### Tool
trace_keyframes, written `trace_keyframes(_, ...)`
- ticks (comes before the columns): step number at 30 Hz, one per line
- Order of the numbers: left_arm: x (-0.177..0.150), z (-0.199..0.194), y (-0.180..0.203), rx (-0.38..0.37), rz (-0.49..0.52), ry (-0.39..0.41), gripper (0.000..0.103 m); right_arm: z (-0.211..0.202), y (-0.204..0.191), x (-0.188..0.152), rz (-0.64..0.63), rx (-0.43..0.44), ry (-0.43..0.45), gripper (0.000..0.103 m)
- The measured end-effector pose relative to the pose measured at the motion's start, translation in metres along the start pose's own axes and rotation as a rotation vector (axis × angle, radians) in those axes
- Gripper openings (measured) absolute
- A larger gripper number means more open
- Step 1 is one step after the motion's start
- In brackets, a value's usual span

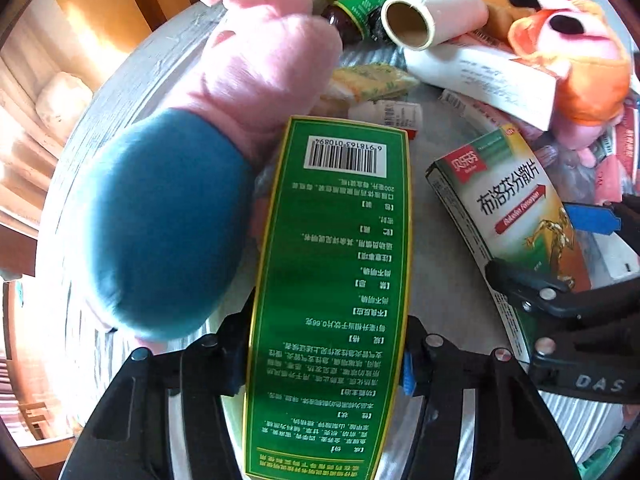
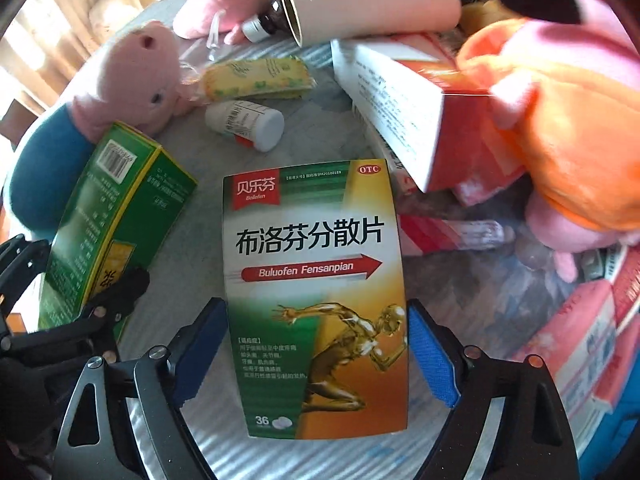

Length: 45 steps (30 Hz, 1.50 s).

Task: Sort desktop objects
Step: 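Carry the green box in the left tool and ibuprofen box in the right tool to the bin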

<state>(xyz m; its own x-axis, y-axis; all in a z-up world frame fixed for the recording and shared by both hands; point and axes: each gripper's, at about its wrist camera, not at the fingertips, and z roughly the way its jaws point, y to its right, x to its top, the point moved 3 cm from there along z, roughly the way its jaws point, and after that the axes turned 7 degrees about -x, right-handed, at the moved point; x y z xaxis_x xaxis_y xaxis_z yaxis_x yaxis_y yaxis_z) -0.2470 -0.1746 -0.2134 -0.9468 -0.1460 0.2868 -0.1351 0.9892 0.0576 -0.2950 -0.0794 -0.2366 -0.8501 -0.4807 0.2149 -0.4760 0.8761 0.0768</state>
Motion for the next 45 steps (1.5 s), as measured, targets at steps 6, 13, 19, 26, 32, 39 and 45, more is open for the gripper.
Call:
trace_keyframes(6,-0.016,-0.051,0.033,-0.038,0.04,0.096,0.054,-0.051,0.018,-0.029,0.022,-0.001,0.107,0.088)
trace_keyframes(13,-0.015,-0.13,0.06,-0.087,0.144,0.268,0.055,-0.131,0.072,-0.038,0.092,-0.038,0.303,0.088)
trace_keyframes(19,-0.009,-0.159,0.075,-0.121,0.221,0.432,0.055,-0.207,0.118,-0.045,0.183,-0.139,0.483,0.088)
trace_keyframes(26,0.01,-0.198,0.143,-0.181,0.357,0.578,0.055,-0.287,0.169,-0.099,0.31,-0.262,0.667,0.088)
trace_keyframes(32,-0.007,-0.228,0.226,-0.271,0.488,0.632,0.055,-0.342,0.223,-0.153,0.434,-0.406,0.772,0.088)
trace_keyframes(39,-0.028,-0.27,0.328,-0.386,0.63,0.686,0.055,-0.387,0.292,-0.212,0.588,-0.556,0.795,0.088)
trace_keyframes(45,-0.043,-0.301,0.413,-0.483,0.68,0.704,0.055,-0.423,0.351,-0.259,0.667,-0.711,0.792,0.088)
